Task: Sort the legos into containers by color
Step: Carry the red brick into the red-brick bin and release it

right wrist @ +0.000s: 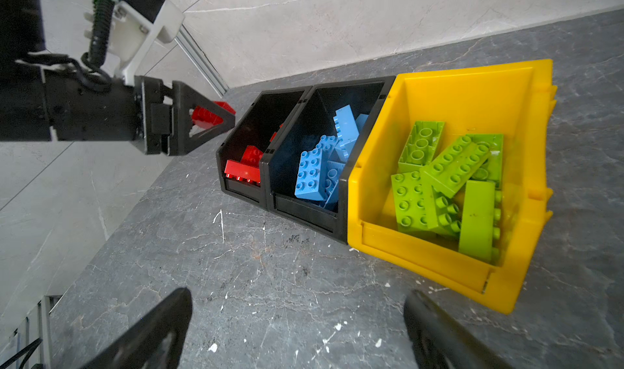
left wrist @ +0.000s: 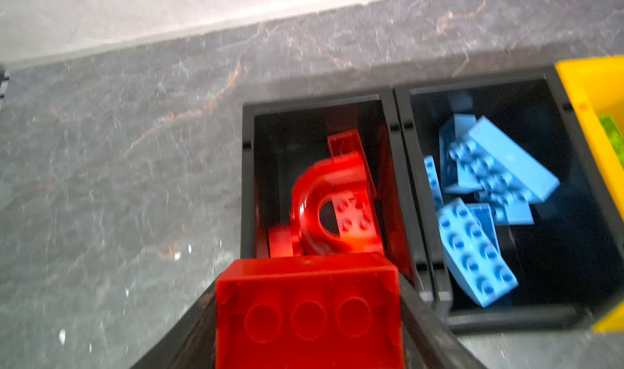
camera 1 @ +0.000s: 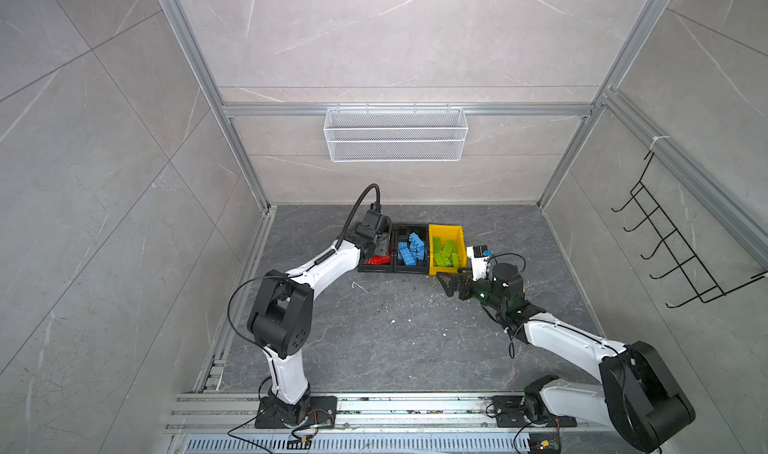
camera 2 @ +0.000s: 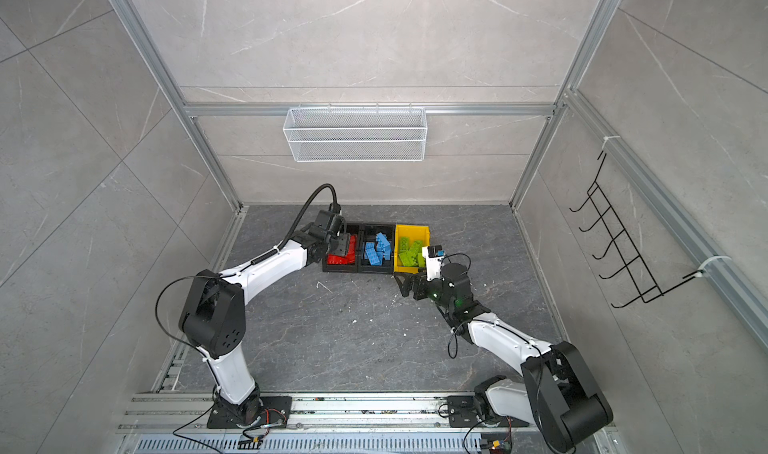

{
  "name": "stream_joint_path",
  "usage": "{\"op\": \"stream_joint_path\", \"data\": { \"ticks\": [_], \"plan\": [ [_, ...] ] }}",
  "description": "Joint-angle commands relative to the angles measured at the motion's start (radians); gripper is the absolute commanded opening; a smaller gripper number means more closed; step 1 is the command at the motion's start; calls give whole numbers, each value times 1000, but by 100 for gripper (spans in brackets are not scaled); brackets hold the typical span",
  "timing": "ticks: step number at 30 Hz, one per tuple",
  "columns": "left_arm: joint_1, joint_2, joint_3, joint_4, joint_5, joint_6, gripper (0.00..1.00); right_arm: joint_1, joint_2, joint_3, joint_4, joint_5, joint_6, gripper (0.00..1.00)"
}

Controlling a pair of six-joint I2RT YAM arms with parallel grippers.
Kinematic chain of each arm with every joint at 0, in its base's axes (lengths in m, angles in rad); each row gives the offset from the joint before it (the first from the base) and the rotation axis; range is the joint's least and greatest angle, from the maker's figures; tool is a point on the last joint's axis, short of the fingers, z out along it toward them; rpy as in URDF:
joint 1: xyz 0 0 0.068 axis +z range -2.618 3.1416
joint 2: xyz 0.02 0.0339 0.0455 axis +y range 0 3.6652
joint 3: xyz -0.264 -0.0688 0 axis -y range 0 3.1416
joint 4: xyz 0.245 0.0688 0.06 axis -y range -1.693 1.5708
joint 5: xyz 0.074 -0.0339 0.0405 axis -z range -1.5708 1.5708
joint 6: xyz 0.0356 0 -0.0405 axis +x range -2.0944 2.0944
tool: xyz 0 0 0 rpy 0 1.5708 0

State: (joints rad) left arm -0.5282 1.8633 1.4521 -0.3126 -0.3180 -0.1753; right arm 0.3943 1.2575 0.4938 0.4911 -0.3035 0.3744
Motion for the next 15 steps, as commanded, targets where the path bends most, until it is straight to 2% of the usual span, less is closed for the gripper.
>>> {"op": "stream_joint_path", "data": {
  "ticks": [1, 4, 6, 10, 12, 15],
  "plan": [
    [-1, 68, 86, 19, 65, 86, 55, 1, 14, 29, 6, -2, 3, 100],
    [6, 118, 140, 2, 72, 99, 56, 1, 14, 30, 5, 1, 0, 100],
    [11, 136, 158, 8, 72, 97, 61, 0, 12, 29, 4, 3, 0, 100],
    [15, 142, 169, 26, 64, 87, 82, 1, 14, 32, -1, 3, -3, 100],
    [16, 137, 176, 24, 45, 83, 98, 2, 13, 32, -1, 1, -2, 100],
    [16, 106, 153, 42, 30, 80, 100, 0, 8, 31, 0, 1, -2, 100]
  ]
}}
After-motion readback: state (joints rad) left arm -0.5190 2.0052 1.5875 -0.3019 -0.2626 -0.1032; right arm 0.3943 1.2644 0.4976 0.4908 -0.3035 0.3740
